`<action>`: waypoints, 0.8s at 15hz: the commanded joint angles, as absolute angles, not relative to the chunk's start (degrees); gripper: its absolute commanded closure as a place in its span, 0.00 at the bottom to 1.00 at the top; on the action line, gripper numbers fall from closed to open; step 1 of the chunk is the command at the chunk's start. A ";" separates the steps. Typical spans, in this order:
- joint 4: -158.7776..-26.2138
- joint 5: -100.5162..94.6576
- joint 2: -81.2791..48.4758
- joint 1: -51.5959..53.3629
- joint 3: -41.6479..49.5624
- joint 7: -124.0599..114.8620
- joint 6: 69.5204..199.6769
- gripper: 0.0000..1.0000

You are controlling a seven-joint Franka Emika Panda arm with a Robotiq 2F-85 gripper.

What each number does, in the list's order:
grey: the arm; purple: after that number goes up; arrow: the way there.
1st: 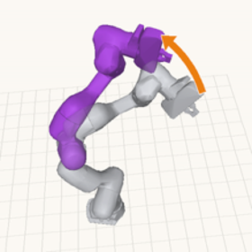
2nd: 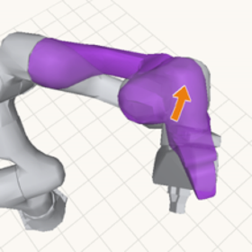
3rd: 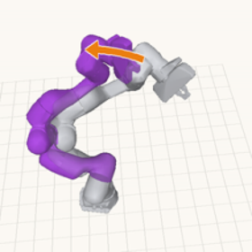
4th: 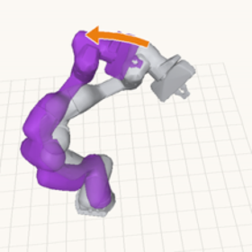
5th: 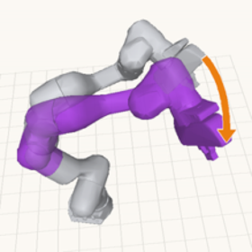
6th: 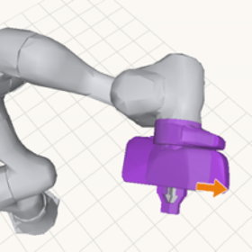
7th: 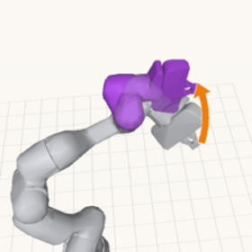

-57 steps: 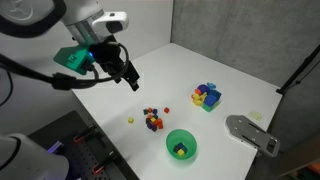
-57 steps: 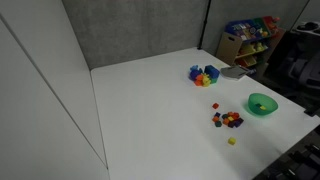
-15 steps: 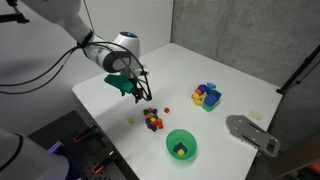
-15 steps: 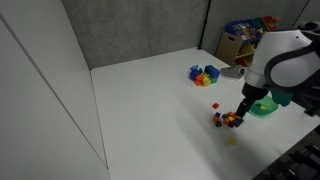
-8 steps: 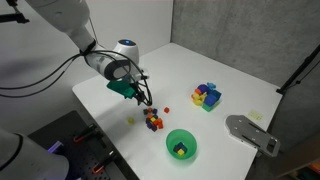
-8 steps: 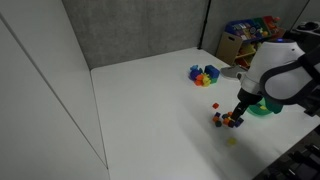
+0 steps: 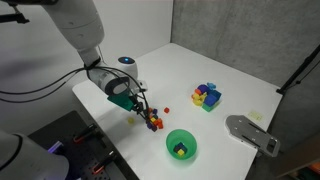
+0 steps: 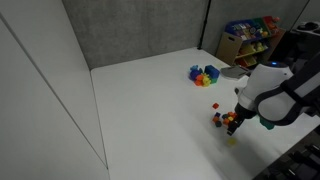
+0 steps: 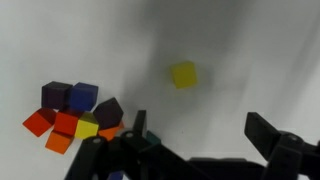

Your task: Put the yellow block in the bowl

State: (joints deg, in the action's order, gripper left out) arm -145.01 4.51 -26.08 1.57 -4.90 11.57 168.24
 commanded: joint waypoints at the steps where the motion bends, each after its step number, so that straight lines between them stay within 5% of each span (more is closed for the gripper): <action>1: -144.03 2.70 -30.64 -0.34 -5.89 10.70 170.96 0.00; 8: -142.21 0.38 -36.79 -0.36 -5.10 9.97 173.30 0.00; 9: -141.91 0.10 -37.37 -0.27 -5.01 9.89 173.34 0.25; 12: -141.12 -0.65 -38.46 0.24 -4.61 9.74 173.52 0.44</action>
